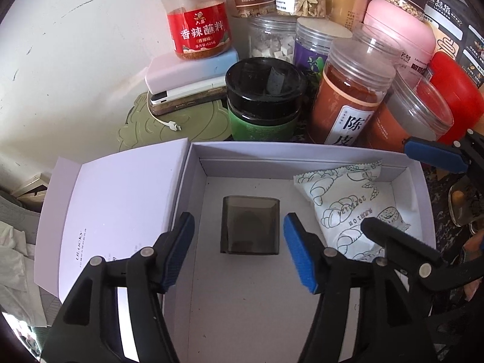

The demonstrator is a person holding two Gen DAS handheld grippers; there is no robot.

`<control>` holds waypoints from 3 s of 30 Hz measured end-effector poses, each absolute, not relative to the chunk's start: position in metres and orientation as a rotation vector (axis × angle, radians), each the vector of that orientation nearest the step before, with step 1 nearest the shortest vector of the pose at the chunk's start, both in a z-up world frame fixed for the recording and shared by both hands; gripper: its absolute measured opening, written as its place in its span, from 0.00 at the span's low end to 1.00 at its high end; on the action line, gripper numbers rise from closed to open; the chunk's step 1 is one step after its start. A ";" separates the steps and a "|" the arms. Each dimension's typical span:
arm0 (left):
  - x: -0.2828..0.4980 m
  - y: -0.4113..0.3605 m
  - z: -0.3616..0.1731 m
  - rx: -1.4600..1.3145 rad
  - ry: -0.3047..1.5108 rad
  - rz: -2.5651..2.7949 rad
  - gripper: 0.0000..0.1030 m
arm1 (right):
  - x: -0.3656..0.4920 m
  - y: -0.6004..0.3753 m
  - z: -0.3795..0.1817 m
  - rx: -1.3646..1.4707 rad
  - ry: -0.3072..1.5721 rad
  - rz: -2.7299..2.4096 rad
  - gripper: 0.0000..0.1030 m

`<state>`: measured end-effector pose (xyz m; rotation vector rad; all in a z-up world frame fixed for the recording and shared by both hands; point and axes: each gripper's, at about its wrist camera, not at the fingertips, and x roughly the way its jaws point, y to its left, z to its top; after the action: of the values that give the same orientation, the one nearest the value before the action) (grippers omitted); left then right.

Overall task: Organize objects
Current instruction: 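Open the left gripper to drop the dark packet while the right gripper releases the white pouch into the box, then withdraw both grippers from the box back toward the snack packets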

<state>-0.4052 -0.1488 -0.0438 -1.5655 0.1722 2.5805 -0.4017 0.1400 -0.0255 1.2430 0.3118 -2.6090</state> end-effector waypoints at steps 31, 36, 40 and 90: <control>-0.321 -0.133 0.107 -1.393 0.196 2.754 0.62 | -0.322 0.162 0.092 1.040 0.289 -2.755 0.70; -0.296 -0.122 0.129 -1.346 0.226 2.771 0.62 | -0.301 0.165 0.108 1.013 0.293 -2.772 0.69; -0.277 -0.112 0.143 -1.316 0.227 2.767 0.62 | -0.282 0.167 0.121 0.987 0.297 -2.790 0.70; -0.071 -0.002 0.084 -1.281 0.333 2.640 0.62 | -0.104 0.215 0.064 1.148 0.312 -2.779 0.70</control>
<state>-0.0710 -0.0023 0.0844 -1.2805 0.3334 2.6404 -0.1036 0.2150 0.0638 1.1478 0.3122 -2.7792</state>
